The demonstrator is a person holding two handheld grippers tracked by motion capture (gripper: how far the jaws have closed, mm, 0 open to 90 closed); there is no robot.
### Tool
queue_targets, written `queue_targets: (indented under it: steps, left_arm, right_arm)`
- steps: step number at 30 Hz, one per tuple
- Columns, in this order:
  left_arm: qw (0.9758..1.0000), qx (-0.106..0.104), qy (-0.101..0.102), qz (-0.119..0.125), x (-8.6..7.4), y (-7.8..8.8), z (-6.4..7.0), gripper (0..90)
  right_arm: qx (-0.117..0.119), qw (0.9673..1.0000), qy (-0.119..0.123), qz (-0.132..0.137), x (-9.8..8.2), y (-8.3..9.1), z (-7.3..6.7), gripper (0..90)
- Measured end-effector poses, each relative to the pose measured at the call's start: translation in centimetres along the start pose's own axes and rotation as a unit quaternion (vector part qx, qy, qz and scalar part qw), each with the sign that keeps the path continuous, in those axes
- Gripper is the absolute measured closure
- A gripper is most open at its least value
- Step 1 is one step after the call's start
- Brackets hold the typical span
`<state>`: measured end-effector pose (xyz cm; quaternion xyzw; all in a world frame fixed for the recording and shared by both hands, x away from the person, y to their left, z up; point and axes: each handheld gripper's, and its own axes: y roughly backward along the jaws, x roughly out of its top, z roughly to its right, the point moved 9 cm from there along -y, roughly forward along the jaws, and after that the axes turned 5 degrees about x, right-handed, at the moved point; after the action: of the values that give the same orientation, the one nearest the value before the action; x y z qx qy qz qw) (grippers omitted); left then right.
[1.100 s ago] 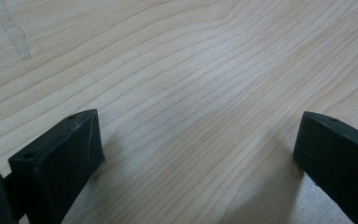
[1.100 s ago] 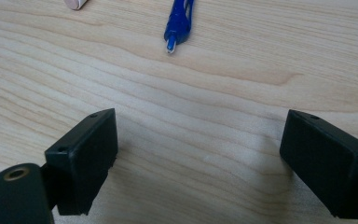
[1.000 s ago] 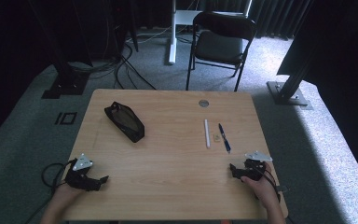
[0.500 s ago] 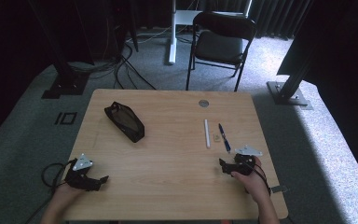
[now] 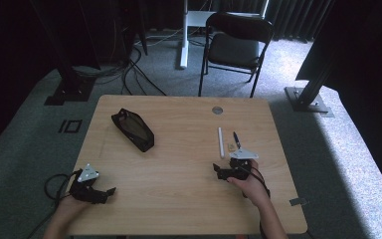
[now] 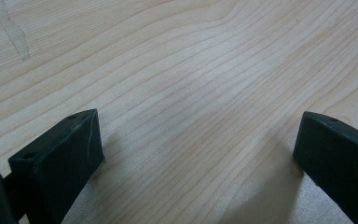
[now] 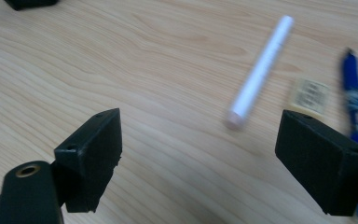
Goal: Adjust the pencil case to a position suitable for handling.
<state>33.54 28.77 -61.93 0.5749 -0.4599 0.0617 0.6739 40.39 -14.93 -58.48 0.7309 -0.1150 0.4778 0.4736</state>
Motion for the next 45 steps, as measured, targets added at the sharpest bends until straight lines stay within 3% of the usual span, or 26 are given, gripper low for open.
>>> queue_targets:
  steps: [8,25,35,45]
  left_arm:
    - [1.0000,0.000,0.000,0.000,0.0,0.0,0.0,1.6]
    - [1.0000,-0.001,-0.001,0.000,0.0,0.0,0.0,1.6]
    - [1.0000,-0.001,-0.001,0.000,0.0,0.0,0.0,1.6]
    - [1.0000,-0.001,-0.001,0.000,0.0,0.0,0.0,1.6]
  right_arm:
    - [0.028,0.9993,0.023,0.003,1.2,-1.9,-2.5,16.8]
    - [0.066,0.9970,0.040,0.001,3.3,-5.3,-6.4,20.2]
    - [0.089,0.9936,0.069,0.004,5.2,-7.7,-9.8,21.0]
    - [0.104,0.9922,0.069,0.014,7.0,-9.5,-12.2,22.2]
